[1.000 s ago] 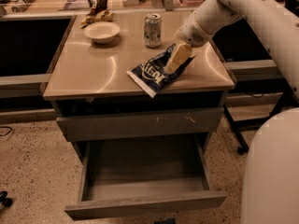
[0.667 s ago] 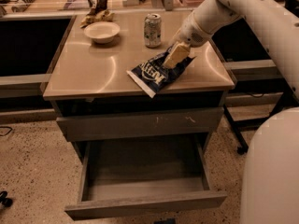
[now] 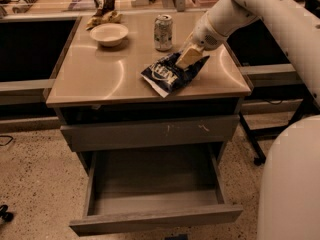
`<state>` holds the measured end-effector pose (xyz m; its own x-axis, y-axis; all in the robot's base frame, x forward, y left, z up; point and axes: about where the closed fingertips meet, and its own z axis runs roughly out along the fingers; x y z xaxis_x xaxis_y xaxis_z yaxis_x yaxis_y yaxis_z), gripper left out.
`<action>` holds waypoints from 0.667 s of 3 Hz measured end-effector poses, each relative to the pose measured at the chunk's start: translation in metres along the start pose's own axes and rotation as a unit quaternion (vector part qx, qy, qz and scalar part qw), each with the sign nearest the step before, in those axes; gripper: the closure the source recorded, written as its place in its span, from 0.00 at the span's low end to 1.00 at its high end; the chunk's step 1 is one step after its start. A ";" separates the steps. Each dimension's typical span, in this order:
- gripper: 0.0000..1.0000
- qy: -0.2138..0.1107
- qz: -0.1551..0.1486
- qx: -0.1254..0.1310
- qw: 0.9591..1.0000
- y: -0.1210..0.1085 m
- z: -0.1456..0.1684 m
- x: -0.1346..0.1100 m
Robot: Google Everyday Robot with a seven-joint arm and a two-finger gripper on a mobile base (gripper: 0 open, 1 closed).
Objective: Place blue chip bag into middle drawer
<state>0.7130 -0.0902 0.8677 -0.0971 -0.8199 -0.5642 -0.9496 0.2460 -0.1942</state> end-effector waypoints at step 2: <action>1.00 -0.003 -0.009 -0.005 1.000 0.018 -0.015 0.000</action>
Offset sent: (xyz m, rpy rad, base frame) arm -0.0587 -0.0137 0.0265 0.0010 -0.0183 0.0466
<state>0.6914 -0.0937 0.8758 -0.0781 -0.8215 -0.5649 -0.9540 0.2261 -0.1968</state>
